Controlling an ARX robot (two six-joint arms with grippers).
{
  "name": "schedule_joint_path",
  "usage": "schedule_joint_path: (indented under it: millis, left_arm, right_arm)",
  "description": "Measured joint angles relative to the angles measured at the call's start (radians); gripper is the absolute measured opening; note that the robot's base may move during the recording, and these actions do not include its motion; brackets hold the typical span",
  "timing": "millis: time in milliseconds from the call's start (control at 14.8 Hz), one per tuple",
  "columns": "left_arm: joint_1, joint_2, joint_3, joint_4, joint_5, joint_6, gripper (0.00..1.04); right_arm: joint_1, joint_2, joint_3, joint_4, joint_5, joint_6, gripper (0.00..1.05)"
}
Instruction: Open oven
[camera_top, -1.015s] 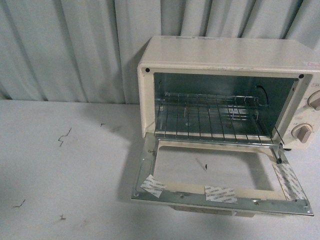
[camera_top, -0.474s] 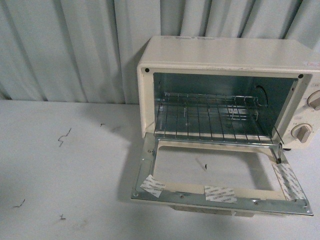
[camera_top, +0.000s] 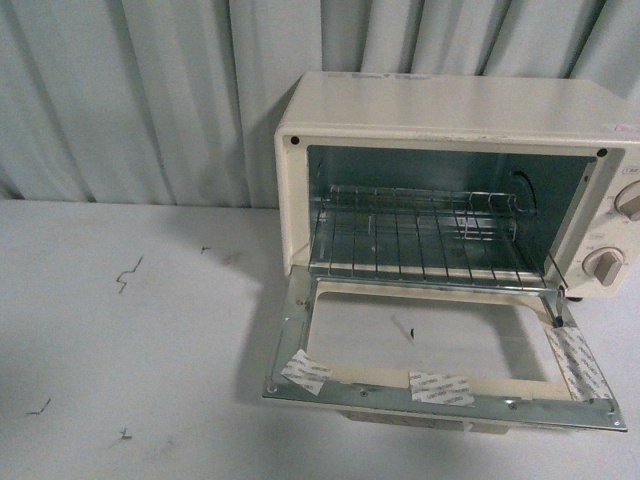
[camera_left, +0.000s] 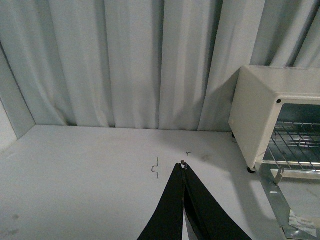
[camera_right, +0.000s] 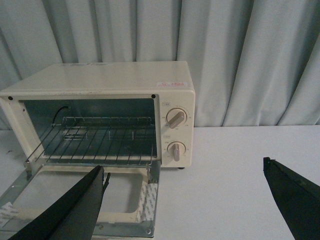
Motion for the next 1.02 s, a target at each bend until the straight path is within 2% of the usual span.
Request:
schedule_joint_path:
  millis: [68,203,609,677,1015]
  left_arm:
    - [0.0,-0.018,0.0,-0.027,0.0,0.0,0.02]
    - [0.0,-0.14,0.0,-0.192,0.003,0.0,0.02]
    - [0.0,-0.171,0.0,-0.182,0.002,0.0,0.02]
    - [0.0,-0.171,0.0,-0.182,0.002,0.0,0.06]
    - [0.0,-0.171,0.0,-0.182,0.002,0.0,0.71]
  right_arm:
    - [0.0,0.0,0.0,0.0,0.0,0.0,0.98]
    - [0.0,0.0,0.0,0.0,0.001,0.0,0.98]
    - [0.0,0.0,0.0,0.001,0.0,0.0,0.98]
    - [0.0,0.0,0.0,0.0,0.0,0.0,0.98]
    - [0.0,0.0,0.0,0.0,0.0,0.0,0.98]
